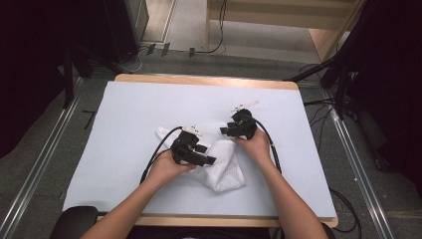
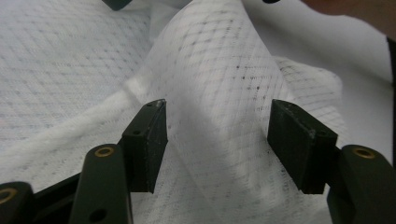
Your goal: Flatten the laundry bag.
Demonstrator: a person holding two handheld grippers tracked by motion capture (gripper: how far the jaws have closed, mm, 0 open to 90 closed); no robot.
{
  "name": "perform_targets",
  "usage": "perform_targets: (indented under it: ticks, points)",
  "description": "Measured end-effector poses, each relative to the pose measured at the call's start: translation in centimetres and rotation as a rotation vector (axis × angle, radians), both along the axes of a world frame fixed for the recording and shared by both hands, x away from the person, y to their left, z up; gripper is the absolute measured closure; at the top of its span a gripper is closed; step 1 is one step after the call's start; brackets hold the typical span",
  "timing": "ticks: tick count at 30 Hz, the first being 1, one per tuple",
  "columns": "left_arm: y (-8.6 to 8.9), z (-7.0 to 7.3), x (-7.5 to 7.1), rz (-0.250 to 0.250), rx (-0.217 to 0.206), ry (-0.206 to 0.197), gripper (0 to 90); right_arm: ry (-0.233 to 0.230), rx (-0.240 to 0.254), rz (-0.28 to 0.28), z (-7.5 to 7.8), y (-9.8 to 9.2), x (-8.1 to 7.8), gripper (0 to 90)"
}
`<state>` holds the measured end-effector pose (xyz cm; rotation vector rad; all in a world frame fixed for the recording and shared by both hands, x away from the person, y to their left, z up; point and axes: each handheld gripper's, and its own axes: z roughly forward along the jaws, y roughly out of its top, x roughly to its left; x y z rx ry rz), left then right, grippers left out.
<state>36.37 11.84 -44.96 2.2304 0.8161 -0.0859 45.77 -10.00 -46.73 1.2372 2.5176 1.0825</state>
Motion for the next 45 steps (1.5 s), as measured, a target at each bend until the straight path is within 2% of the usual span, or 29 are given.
perform_targets:
  ticks: [4, 6, 9, 11, 14, 16, 17, 23, 31, 36, 45]
  points:
    - [-0.4, -1.0, -0.1, -0.004, 0.027, -0.002, 45.0, -0.012, -0.015, 0.007, 0.0, 0.2, -0.2, 58.6]
    - [-0.4, -1.1, -0.2, -0.007, 0.034, -0.027, 49.0, -0.023, -0.03, 0.008, 0.0, 0.4, -0.4, 60.6]
    - [-0.6, -1.2, -0.5, -0.015, 0.051, -0.05, 59.5, -0.05, -0.067, -0.001, 0.0, 0.7, -0.7, 66.6]
    - [-0.6, -1.2, -0.5, -0.021, 0.051, -0.049, 68.4, -0.064, -0.079, -0.004, 0.0, 0.8, -0.8, 71.7]
    - [-0.4, -1.1, -0.4, -0.019, 0.05, -0.039, 78.2, -0.061, -0.071, -0.008, 0.0, 0.7, -0.8, 80.3]
    - [-0.3, -1.0, -0.4, -0.013, 0.045, -0.037, 82.6, -0.039, -0.053, -0.007, 0.0, 0.6, -0.7, 87.8]
    - [-0.2, -0.8, -0.4, -0.018, 0.049, -0.048, 83.7, -0.027, -0.045, -0.004, 0.0, 0.5, -0.7, 88.8]
    - [0.6, 0.1, -0.5, -0.008, 0.048, -0.086, 85.6, -0.001, -0.039, -0.019, 0.2, 0.1, -0.5, 90.0]
    - [3.0, 2.0, 0.0, 0.059, -0.011, -0.136, 85.7, 0.006, -0.003, -0.112, 0.7, -2.8, 0.2, 90.0]
    - [4.9, 2.8, 0.4, 0.108, -0.055, -0.151, 85.6, 0.006, 0.001, -0.159, 0.9, -4.4, 0.5, 90.0]
    - [7.9, 3.7, 0.5, 0.164, -0.077, -0.157, 87.0, 0.014, 0.0, -0.234, 0.8, -6.8, 0.9, 90.0]
